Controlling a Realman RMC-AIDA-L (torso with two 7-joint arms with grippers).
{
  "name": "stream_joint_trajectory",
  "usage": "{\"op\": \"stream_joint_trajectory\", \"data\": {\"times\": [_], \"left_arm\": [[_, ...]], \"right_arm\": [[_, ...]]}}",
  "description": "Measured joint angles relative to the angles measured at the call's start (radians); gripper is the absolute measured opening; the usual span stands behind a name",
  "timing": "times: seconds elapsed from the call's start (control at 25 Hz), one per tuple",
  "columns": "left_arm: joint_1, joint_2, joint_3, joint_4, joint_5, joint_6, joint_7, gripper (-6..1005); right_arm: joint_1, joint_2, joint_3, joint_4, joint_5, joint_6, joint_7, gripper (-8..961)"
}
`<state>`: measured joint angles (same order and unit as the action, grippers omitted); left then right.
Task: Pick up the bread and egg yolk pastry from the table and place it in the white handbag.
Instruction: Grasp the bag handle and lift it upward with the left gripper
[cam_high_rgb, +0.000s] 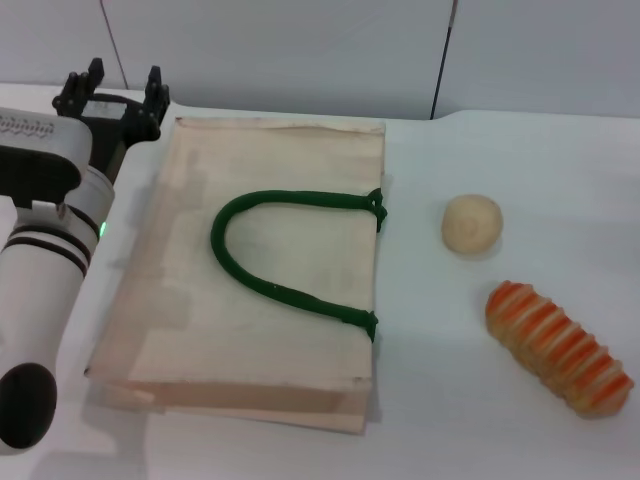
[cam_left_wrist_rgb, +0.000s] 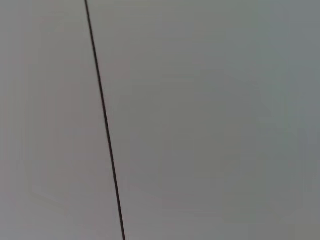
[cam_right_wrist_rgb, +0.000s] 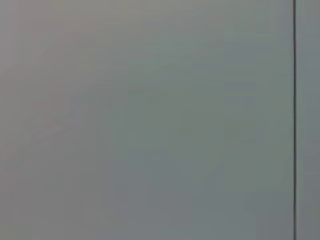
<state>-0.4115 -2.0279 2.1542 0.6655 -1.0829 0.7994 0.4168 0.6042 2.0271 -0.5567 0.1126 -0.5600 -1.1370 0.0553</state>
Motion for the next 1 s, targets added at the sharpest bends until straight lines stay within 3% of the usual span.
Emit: {"op": "stream_joint_trajectory", "data": {"times": [0.2, 0.44, 0.64, 0.8, 1.0], "left_arm": [[0.01, 0.012, -0.007, 0.034, 0.005, -0.021, -0.093, 675], [0.015, 0.076, -0.004, 0.147, 0.021, -0.197, -0.136, 666], [0.021, 0.106, -0.012, 0.229, 0.035, -0.31, -0.091, 640], [0.031, 0.108, -0.038, 0.3, 0.035, -0.407, 0.017, 613], [0.07, 0.084, -0.167, 0.424, 0.035, -0.621, 0.158, 624]], "right_arm": [[0.002, 0.0, -0.001, -0.001, -0.001, 0.0, 0.0, 758], [0.002, -0.001, -0.001, -0.001, -0.002, 0.001, 0.0, 758], [0.002, -0.001, -0.003, -0.001, -0.002, 0.021, -0.001, 758], [0.004, -0.002, -0.006, -0.002, -0.001, 0.026, -0.007, 758], [0.003, -0.002, -0.007, -0.014, -0.002, 0.031, -0.01, 758]]}}
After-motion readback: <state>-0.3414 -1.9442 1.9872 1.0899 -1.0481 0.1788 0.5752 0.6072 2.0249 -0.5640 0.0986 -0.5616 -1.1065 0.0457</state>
